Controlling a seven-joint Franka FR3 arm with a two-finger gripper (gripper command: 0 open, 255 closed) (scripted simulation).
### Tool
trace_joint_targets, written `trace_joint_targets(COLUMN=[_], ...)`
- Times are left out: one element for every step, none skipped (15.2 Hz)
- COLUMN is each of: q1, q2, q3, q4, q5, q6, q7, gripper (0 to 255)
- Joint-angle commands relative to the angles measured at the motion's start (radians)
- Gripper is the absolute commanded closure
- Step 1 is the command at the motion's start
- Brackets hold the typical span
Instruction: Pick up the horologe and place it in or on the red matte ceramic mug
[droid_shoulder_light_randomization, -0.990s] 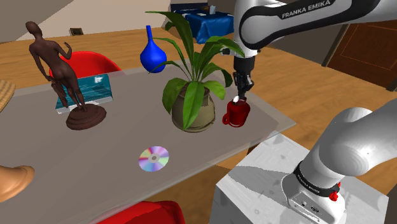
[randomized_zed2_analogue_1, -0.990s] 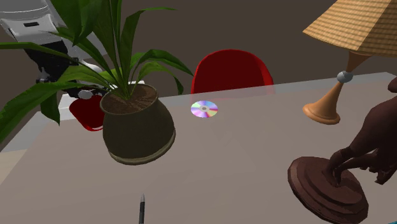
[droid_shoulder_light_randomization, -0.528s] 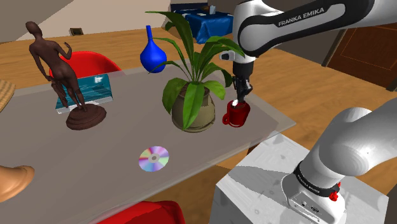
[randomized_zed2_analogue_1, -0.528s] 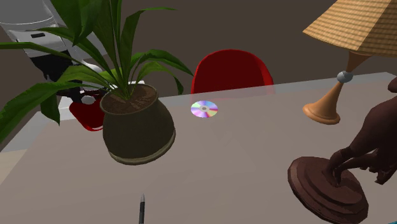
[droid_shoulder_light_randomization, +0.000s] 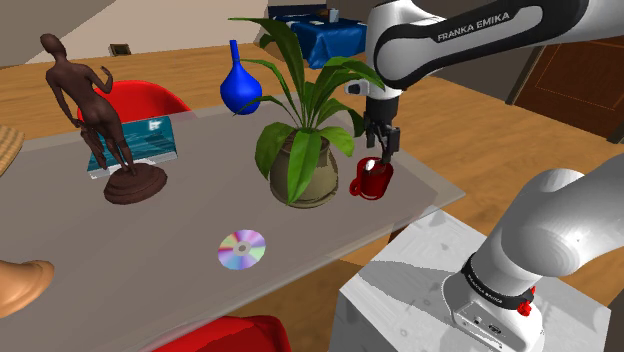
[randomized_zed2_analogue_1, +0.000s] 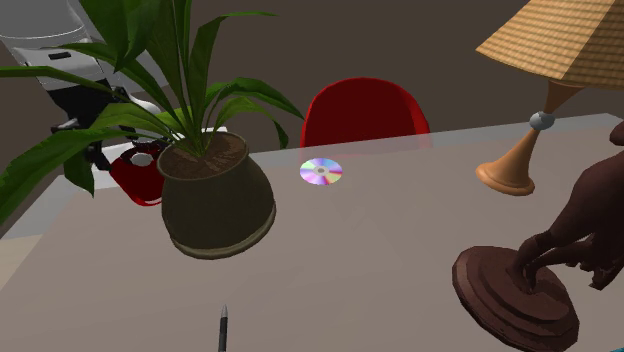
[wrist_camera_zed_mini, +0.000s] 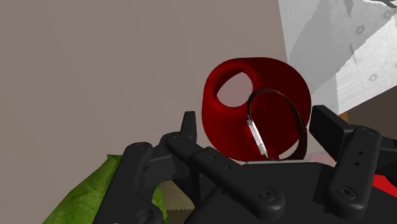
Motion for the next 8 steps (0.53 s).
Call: trace_joint_targets(q1=[0.0, 0.0, 0.001, 0.001, 0.001, 0.001, 0.001, 0.001], q2=[0.0, -0.004, -0.007, -0.008, -0.008, -0.008, -0.008, -0.008], q3=[0.0, 0.0, 0.001, 0.001, 0.001, 0.001, 0.001, 0.001], q4=[0.0, 0.031, 0.062, 0.095, 0.122, 0.122, 0.121, 0.122], q5=[0.0, 0.0, 0.001, 0.001, 0.001, 0.001, 0.001, 0.001], q6=[0.0, -0.035, -0.069, -0.103, -0.13, -0.13, -0.13, -0.13], q7=[0.0, 0.0, 0.0, 0.0, 0.0, 0.0, 0.0, 0.0], gripper=[0, 0, 0, 0, 0, 0, 0, 0])
